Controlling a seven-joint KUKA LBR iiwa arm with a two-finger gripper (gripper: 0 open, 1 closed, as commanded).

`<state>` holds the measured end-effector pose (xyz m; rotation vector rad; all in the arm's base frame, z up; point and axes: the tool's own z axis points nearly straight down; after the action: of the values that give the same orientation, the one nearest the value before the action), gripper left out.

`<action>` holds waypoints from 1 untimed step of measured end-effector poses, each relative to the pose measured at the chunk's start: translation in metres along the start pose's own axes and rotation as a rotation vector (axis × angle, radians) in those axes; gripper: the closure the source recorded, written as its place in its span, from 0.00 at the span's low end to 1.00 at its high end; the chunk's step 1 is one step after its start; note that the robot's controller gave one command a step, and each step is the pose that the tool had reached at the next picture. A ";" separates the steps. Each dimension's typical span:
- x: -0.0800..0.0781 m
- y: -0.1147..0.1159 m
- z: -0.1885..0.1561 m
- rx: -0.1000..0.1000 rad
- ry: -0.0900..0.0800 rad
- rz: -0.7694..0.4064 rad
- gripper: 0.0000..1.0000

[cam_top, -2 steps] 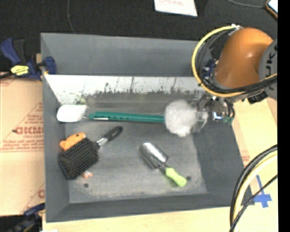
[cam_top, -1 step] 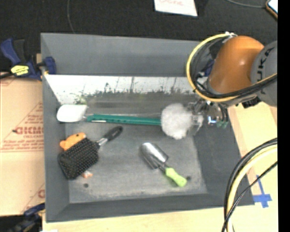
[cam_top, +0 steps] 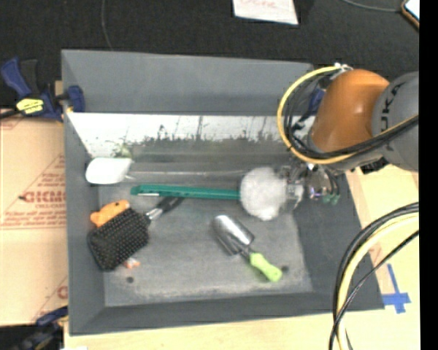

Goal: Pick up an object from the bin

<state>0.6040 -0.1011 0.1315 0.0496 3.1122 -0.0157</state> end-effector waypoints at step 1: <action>0.004 0.003 -0.018 0.000 -0.002 0.000 1.00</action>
Offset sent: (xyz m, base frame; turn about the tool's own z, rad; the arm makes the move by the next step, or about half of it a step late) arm -0.0006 -0.0024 -0.0497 0.0542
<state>0.5999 -0.0975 0.1498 0.0502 3.1104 -0.0150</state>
